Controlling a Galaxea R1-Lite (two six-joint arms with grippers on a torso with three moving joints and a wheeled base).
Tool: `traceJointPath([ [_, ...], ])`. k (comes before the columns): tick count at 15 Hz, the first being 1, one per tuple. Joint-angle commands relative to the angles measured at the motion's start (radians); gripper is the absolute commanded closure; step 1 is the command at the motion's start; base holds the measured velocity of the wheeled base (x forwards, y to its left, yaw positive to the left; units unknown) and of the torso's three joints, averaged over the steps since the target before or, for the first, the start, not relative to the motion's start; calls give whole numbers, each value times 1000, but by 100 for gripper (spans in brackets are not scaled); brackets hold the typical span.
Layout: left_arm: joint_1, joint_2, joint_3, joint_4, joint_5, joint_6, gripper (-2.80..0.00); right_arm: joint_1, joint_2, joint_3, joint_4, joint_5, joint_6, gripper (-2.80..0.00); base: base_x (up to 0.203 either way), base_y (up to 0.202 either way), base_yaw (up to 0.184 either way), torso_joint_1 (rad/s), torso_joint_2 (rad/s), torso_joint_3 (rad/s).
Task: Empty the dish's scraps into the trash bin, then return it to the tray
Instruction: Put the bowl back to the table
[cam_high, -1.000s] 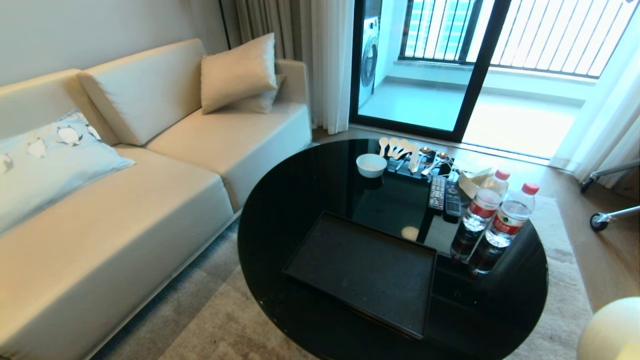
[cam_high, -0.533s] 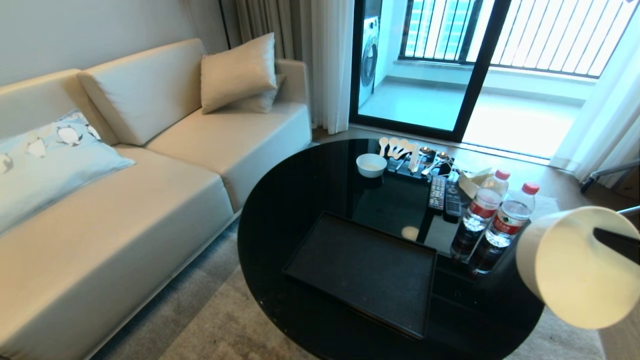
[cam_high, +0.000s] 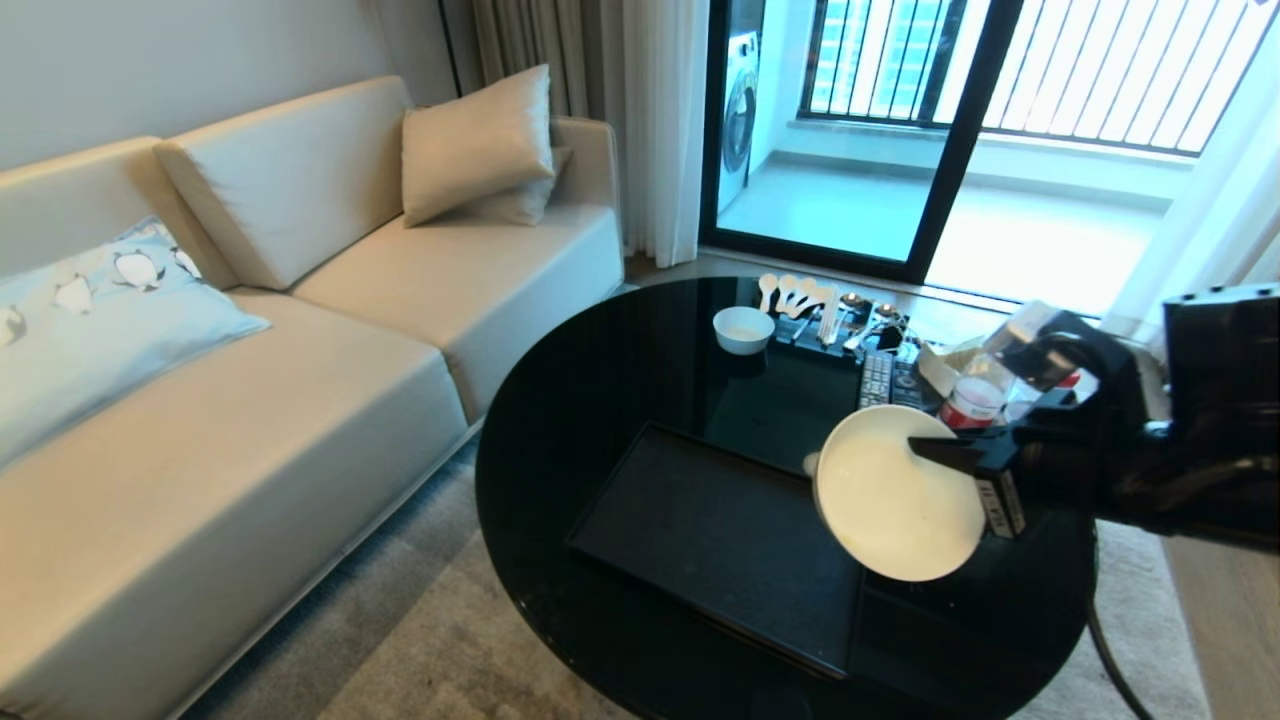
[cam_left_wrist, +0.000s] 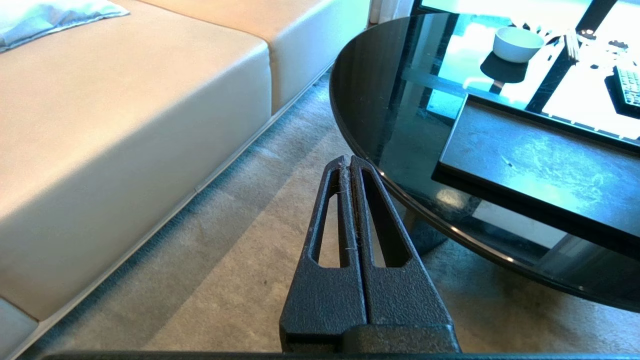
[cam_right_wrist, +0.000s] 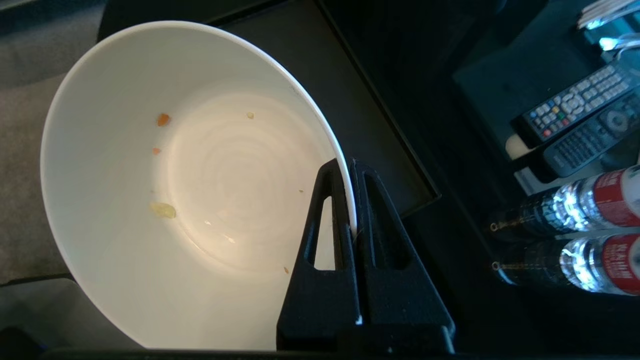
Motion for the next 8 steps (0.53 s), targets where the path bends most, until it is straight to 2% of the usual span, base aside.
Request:
traceJointPath([
  [1,0,0,0,0,1,-1,0,63,215,-28,-45,-88,128,0,0,0,0,0,0,0],
  [4,0,0,0,0,1,-1,0,146,372,-119,-22,-287,410,0,0,0,0,0,0,0],
  [5,0,0,0,0,1,-1,0,159,415,-155,6,-330,494,0,0,0,0,0,0,0],
  [6,0,0,0,0,1,-1,0,166,450,-179,36,-351,566,0,0,0,0,0,0,0],
  [8,0,0,0,0,1,-1,0,168,491,-194,66,-361,653,0,0,0,0,0,0,0],
])
